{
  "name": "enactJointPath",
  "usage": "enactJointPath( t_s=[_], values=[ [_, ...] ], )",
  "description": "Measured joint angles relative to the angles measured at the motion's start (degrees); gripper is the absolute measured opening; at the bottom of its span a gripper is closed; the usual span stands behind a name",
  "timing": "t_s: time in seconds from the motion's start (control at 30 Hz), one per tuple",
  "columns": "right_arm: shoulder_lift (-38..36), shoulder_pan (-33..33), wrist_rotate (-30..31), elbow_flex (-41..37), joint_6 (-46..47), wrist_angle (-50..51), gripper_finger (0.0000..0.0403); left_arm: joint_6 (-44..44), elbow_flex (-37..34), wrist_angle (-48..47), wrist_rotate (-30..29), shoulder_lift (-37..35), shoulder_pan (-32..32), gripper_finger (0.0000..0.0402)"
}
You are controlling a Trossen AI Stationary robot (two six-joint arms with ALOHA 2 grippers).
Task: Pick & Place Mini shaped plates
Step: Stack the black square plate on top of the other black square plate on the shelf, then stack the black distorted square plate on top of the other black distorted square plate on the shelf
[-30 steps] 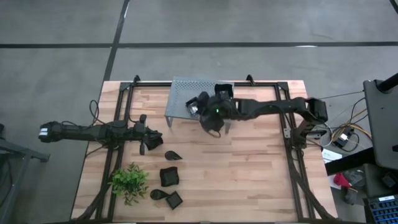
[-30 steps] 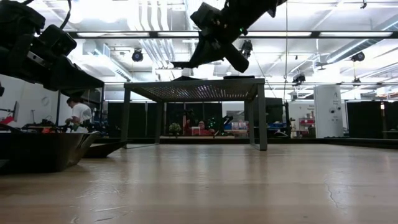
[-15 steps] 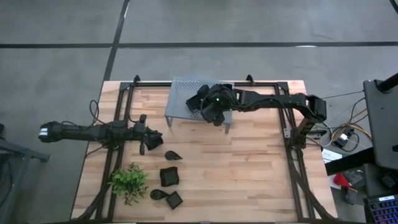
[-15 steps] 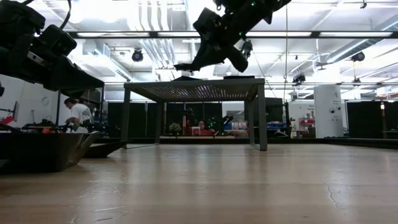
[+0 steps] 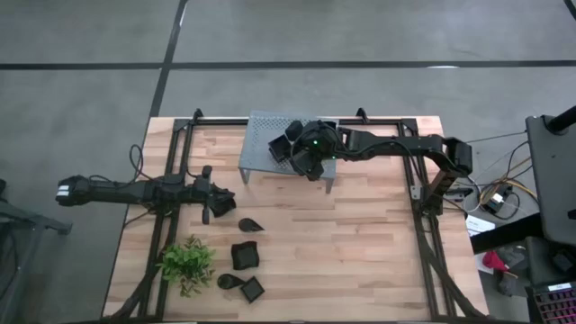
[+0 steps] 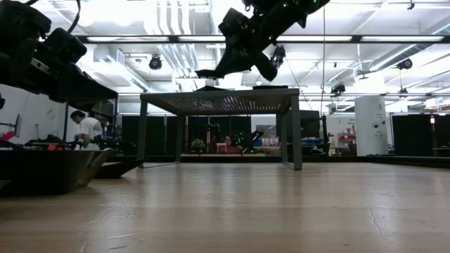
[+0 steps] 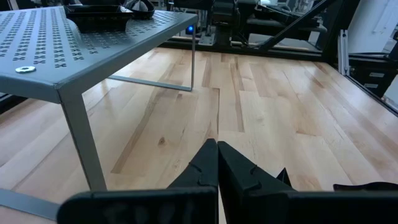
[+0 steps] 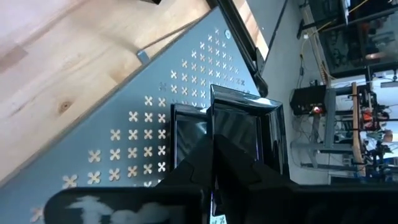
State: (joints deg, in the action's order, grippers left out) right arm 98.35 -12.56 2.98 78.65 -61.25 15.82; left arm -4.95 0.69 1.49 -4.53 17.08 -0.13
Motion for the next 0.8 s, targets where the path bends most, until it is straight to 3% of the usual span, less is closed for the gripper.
enactJointPath(
  t_s=[0.33,0.53,0.8],
  values=[
    [2.2,-0.1,0.4,-0.2,-0.2,-1.1,0.0059,0.0,0.0,0.0,0.0,0.0,0.0,0.0],
    [2.0,-0.1,5.4,-0.2,-1.0,-1.8,0.0087,0.0,0.0,0.0,0.0,0.0,0.0,0.0],
    [0.3,0.4,5.8,-0.2,5.4,-1.0,0.0109,0.0,0.0,0.0,0.0,0.0,0.0,0.0]
  ],
)
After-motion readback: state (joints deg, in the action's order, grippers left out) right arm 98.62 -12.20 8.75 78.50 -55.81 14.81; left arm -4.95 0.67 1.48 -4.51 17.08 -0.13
